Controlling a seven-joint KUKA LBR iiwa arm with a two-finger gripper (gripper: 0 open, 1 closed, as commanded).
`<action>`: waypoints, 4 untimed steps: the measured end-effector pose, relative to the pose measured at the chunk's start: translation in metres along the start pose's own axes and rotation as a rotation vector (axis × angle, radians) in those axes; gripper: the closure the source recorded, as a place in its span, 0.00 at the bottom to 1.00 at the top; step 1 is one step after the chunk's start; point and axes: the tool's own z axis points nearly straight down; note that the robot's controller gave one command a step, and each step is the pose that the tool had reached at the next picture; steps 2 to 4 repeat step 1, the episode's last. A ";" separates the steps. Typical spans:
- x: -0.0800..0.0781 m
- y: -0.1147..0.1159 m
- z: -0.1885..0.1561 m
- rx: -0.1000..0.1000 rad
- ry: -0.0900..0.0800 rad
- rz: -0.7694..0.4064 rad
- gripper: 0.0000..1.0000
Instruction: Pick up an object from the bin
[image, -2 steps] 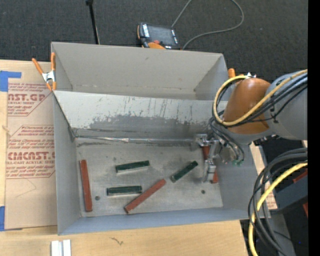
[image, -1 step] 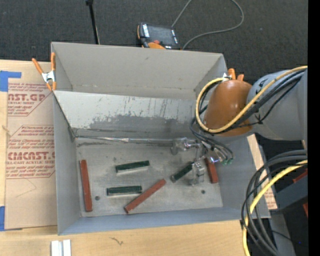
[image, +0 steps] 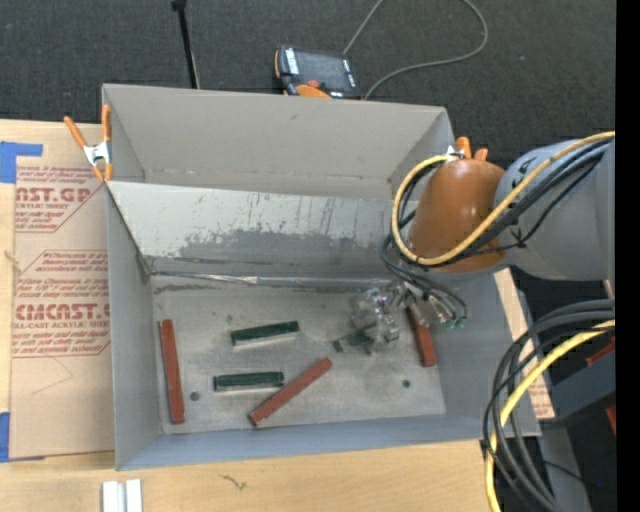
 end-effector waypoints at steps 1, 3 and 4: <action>0.012 -0.010 -0.146 0.006 -0.007 -0.050 1.00; 0.012 -0.010 -0.146 0.006 -0.007 -0.050 1.00; 0.012 -0.010 -0.146 0.006 -0.007 -0.050 1.00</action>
Offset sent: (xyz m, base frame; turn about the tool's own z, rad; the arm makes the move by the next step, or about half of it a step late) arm -0.0101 -0.0137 0.1416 -0.0506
